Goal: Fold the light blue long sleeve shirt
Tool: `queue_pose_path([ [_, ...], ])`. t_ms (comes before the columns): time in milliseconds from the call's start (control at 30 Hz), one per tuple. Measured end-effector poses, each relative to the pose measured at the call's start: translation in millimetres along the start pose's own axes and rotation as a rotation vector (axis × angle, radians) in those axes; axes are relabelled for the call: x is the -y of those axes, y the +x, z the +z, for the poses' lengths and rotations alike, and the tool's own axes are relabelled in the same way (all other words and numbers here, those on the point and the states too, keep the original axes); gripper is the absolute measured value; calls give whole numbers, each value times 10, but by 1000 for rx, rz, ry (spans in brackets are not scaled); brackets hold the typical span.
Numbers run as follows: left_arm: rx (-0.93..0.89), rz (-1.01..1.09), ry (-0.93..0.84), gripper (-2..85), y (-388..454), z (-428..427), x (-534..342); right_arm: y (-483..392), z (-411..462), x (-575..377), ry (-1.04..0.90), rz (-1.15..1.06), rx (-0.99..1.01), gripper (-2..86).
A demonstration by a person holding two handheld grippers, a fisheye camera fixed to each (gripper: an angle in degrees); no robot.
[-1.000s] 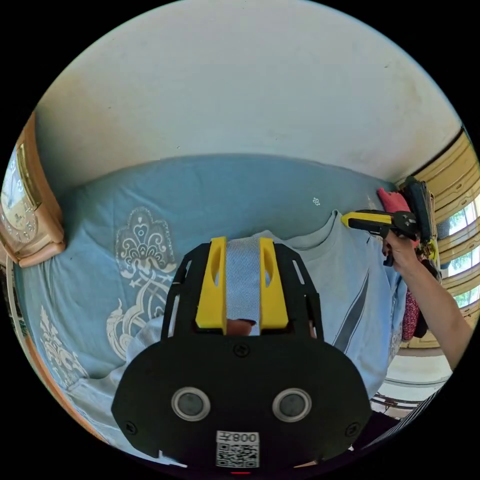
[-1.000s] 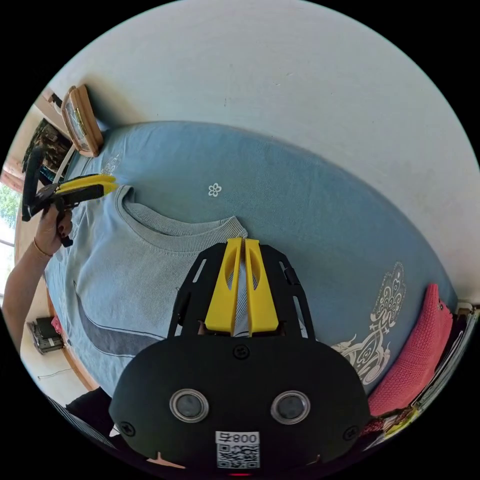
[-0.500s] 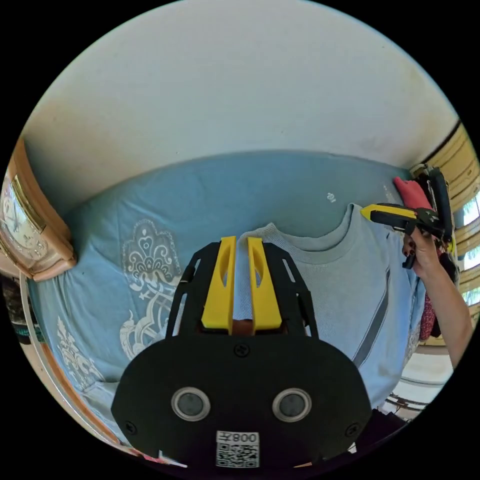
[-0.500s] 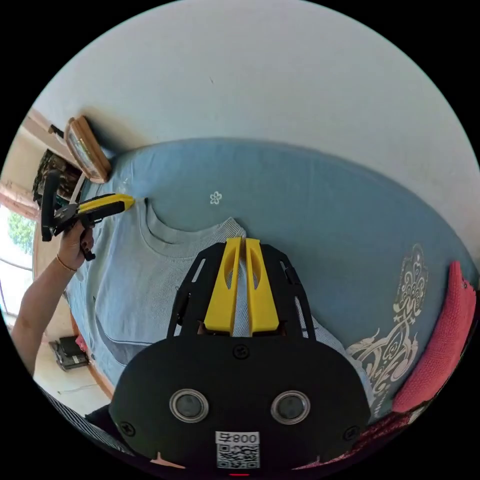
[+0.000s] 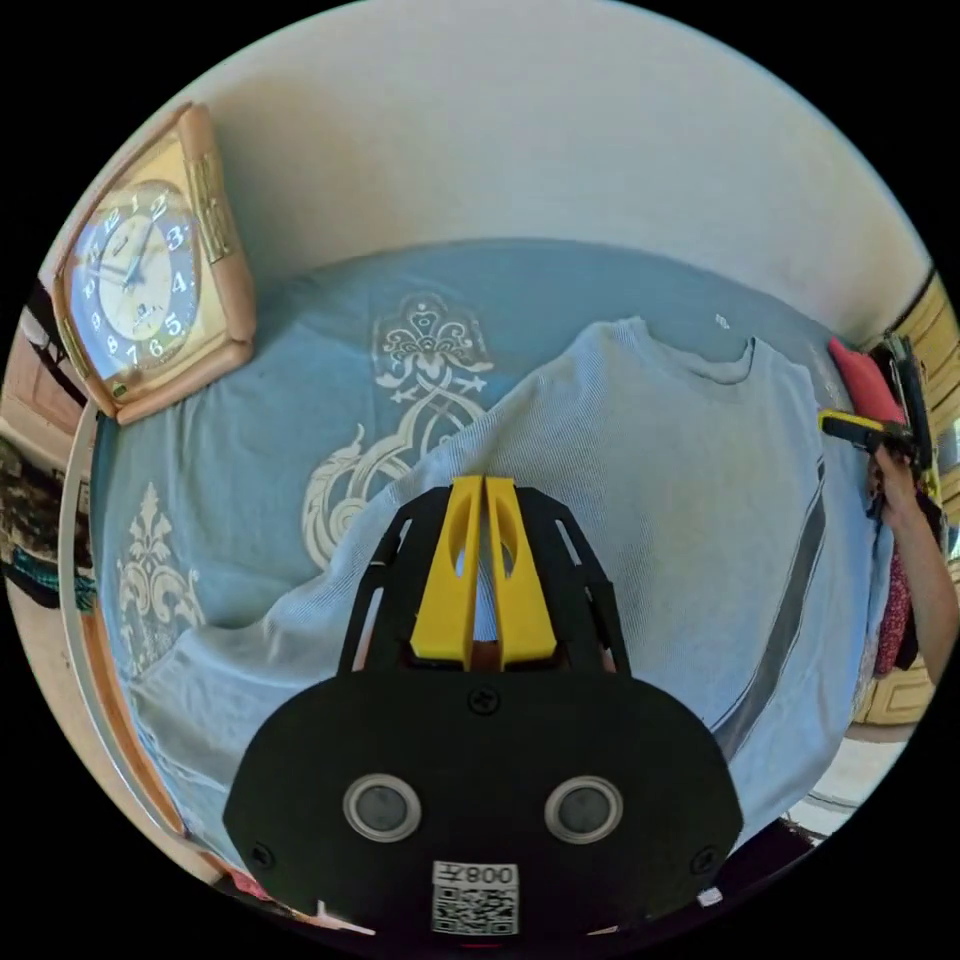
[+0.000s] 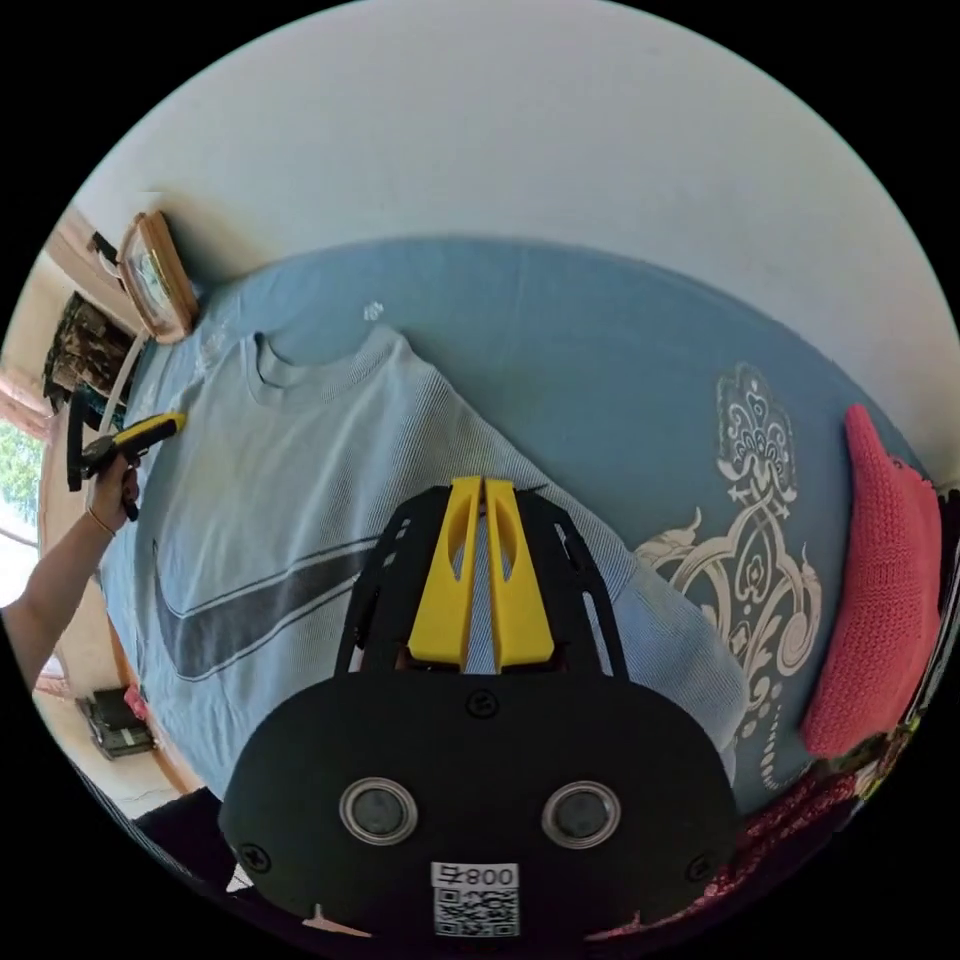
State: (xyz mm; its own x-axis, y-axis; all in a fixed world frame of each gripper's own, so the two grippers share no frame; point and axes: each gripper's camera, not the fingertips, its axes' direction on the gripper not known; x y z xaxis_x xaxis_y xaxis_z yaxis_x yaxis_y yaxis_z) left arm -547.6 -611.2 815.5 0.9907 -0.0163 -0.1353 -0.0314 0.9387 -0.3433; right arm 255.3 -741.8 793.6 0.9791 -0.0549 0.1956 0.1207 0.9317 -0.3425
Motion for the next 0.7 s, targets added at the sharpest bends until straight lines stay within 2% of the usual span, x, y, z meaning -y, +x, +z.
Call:
queue_pose_path([
  [67, -18, -23, -29, 9, 0, -17, 13, 111, -56, 2, -8, 23, 58, 3],
  [167, 24, 15, 18, 4, 150, -178, -72, 144, -265, -200, 74, 9, 7, 2],
  [267, 19, 1, 48, 4, 254, -264, -189, 190, -222, -423, 34, -13, -78, 2],
  [367, 78, -4, -76, 3, 273, -37, -226, 371, -138, -579, 0, 22, -101, 5],
  [400, 63, -20, -18, 3, 255, -70, -260, 455, -175, -637, 13, 47, -58, 8],
  [467, 22, -82, -37, 3, 220, -73, -268, 521, -296, -741, 48, 57, -38, 18],
  [533, 2, -91, 4, 2, 258, -145, -321, 521, -435, -881, 95, 19, -83, 39],
  [633, 31, -73, -9, 2, 354, -132, -411, 647, -344, -1068, 14, -1, -155, 62],
  [700, 48, -68, -24, 2, 378, -48, -459, 727, -314, -1230, 28, -36, -166, 43],
])
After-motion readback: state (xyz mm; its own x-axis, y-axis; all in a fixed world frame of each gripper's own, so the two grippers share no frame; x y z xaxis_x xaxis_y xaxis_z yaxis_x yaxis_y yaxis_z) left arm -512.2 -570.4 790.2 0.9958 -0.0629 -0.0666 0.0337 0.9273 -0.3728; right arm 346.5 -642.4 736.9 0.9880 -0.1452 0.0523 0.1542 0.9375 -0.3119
